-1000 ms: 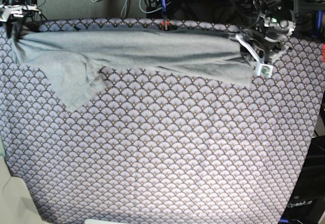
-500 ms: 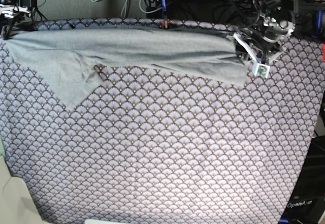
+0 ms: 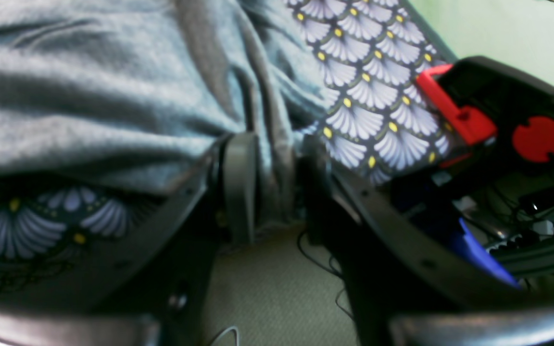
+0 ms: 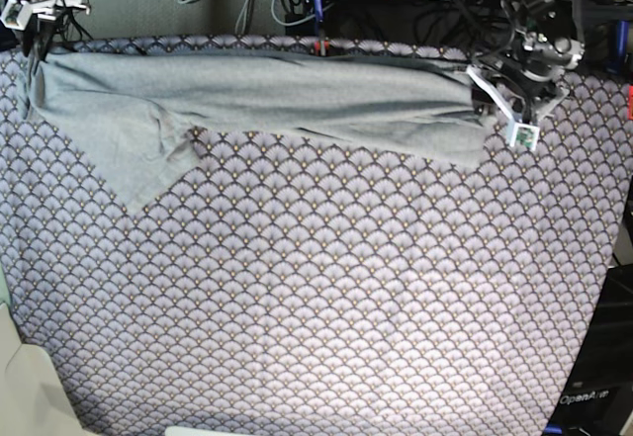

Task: Fold the T-shirt properly
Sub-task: 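Lower the folded shirt onto the table and open both grippers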

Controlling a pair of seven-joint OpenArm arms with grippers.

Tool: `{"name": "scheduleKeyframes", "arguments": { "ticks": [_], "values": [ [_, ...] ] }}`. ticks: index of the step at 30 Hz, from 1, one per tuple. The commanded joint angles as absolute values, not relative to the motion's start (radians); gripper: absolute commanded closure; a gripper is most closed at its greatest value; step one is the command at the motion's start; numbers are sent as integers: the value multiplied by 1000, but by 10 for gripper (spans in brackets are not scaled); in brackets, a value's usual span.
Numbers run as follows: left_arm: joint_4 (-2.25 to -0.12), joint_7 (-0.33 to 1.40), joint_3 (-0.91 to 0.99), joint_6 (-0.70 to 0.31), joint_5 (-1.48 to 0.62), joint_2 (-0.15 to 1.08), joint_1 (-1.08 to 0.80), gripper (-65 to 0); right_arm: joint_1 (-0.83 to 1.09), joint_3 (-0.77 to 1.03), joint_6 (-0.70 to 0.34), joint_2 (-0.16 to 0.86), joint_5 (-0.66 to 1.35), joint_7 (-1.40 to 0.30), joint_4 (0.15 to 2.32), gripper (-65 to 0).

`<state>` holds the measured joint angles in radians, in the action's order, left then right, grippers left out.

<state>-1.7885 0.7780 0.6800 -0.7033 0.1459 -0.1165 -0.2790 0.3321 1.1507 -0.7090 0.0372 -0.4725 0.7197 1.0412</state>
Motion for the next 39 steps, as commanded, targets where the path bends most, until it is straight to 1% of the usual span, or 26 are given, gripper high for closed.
{"name": "scheduleKeyframes", "arguments": {
  "ticks": [1, 13, 16, 22, 24, 27, 33, 39],
  "values": [
    [-1804, 762, 682, -698, 142, -111, -275, -332, 331, 1156, -698, 54, -458, 750, 1055, -185],
    [-1802, 762, 682, -698, 142, -108, -269, -332, 305, 1158, -698, 67, -460, 750, 1059, -191],
    [-1802, 762, 682, -698, 142, -107, -269, -332, 305, 1164, -698, 77, -460, 750, 1059, -223],
    [-1802, 762, 680, -698, 142, -107, -268, -332, 298, 1214, -698, 85, -460, 753, 1059, -311],
    [-1802, 762, 680, -698, 142, -107, -268, -332, 300, 1214, -698, 93, -460, 757, 1059, -327],
    [-1802, 762, 680, -698, 142, -107, -268, -332, 300, 1219, -698, 93, -460, 782, 1059, -331],
    [-1801, 762, 679, -698, 142, -107, -266, -332, 300, 1282, -698, 84, -458, 917, 1058, -331],
    [-1761, 760, 682, -698, 142, -107, -252, -332, 298, 1348, -698, 27, -455, 1086, 1055, -330]
  ]
}}
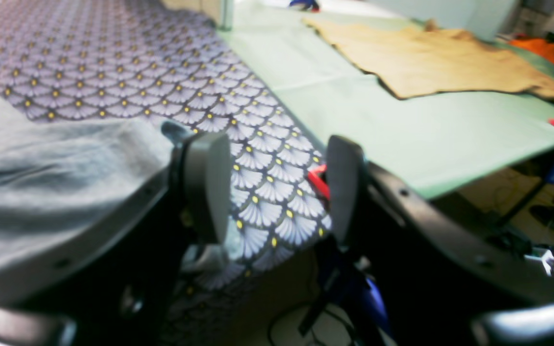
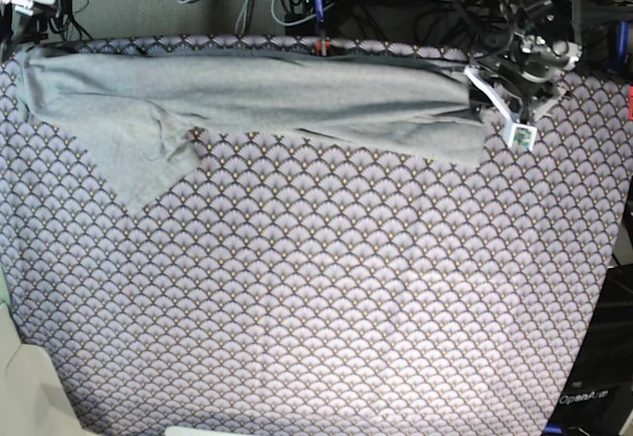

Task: Fold the T-shirt properly
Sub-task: 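Lower the folded shirt onto the table and open both grippers, then move the right gripper to the shirt's bunched sleeve end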

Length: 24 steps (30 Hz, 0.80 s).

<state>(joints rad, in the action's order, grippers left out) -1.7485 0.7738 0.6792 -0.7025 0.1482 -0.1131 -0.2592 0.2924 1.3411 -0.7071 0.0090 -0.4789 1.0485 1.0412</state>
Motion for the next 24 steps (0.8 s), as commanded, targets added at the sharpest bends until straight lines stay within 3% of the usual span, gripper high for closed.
{"name": "scheduleKeyframes", "arguments": {
  "ticks": [1, 15, 20, 24],
  "values": [
    [-1756, 760, 682, -698, 142, -107, -252, -332, 294, 1351, -698, 19, -455, 1110, 1055, -329],
    [-1765, 760, 682, -698, 142, -113, -257, -332, 88, 1288, -698, 5, -461, 1175, 1059, -333],
    [-1767, 760, 684, -698, 142, -114, -265, -332, 21, 1264, -698, 4, -584, 1173, 1059, -333],
    [-1776, 760, 684, -698, 142, -114, -271, -332, -44, 1251, -698, 2, -650, 1049, 1059, -333]
  ]
}}
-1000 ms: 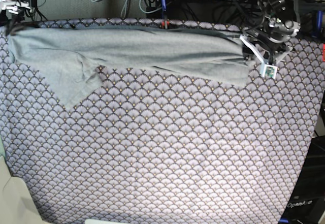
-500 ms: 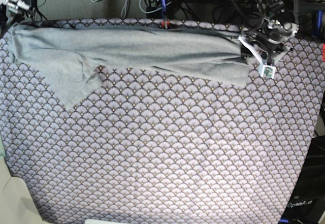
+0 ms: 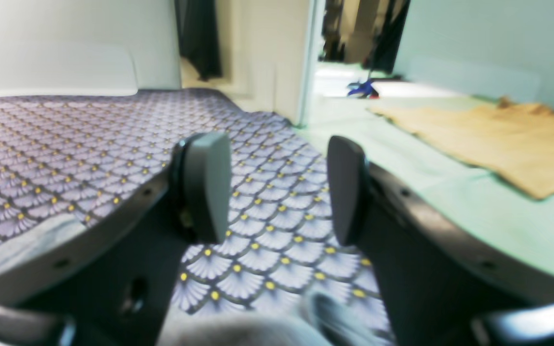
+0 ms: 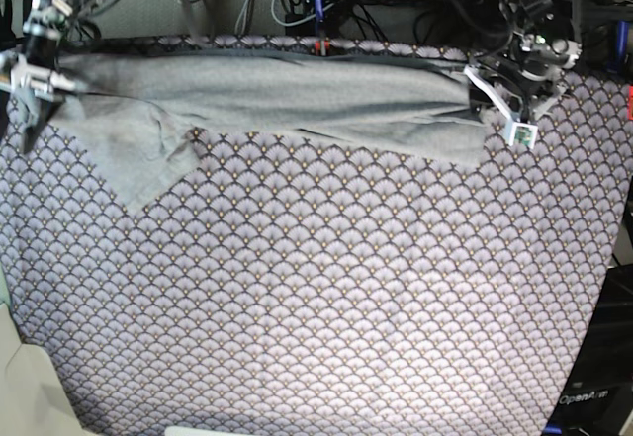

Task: Fold the T-shirt properly
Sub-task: 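Move the right gripper to the shirt's bunched sleeve end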

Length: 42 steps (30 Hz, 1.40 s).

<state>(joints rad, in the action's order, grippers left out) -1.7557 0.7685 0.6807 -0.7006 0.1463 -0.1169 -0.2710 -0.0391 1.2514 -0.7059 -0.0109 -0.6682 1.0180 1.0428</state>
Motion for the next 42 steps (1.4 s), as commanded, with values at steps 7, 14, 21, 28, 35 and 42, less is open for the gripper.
{"name": "scheduleKeyframes", "arguments": {
  "ticks": [7, 14, 21, 28, 35, 42],
  "values": [
    [-1781, 762, 684, -698, 142, -114, -271, -332, -90, 1158, -698, 22, -661, 788, 1059, -331],
    [-1781, 766, 684, -698, 143, -114, -271, -332, -97, 1063, -698, 5, -615, 631, 1086, -331],
    [-1781, 773, 684, -698, 143, -116, -271, -332, -97, 975, -698, -25, -595, 507, 1139, -331],
    [-1781, 766, 684, -698, 143, -116, -271, -332, 28, 792, -698, -22, -414, 321, 1314, -331],
    [-1781, 765, 684, -698, 143, -116, -265, -332, 225, 613, -698, 61, -226, 163, 1498, -332],
    [-1781, 765, 684, -698, 143, -116, -263, -332, 239, 539, -698, 173, -162, -137, 1600, -334]
  ]
}}
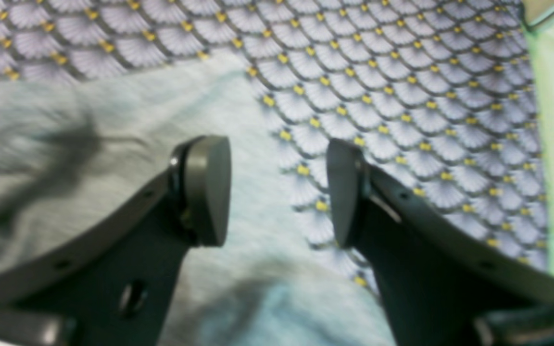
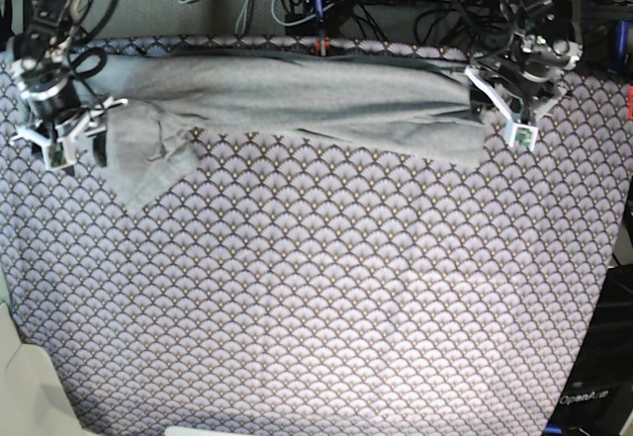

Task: Fold the T-shirt properly
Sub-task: 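Move the right gripper to the shirt's bunched sleeve end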

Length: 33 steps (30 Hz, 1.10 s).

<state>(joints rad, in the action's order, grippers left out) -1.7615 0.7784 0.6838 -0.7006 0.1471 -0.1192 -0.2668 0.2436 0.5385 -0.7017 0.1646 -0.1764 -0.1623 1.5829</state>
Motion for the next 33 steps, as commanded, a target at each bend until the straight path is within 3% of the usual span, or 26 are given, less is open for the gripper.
{"name": "scheduleKeyframes", "arguments": {
  "ticks": [1, 14, 24, 33],
  "values": [
    [-1781, 765, 684, -698, 143, -116, -263, -332, 236, 526, -698, 185, -160, -165, 1603, -334],
    [-1781, 763, 684, -698, 142, -130, -271, -332, 114, 364, -698, 338, -7, -495, 1561, -334],
    [-1781, 763, 684, -698, 142, -130, -271, -332, 10, 312, -698, 367, -2, -498, 1360, -334],
    [-1781, 763, 684, -698, 142, -130, -271, -332, -10, 291, -698, 372, -2, -496, 1340, -334]
  ]
}}
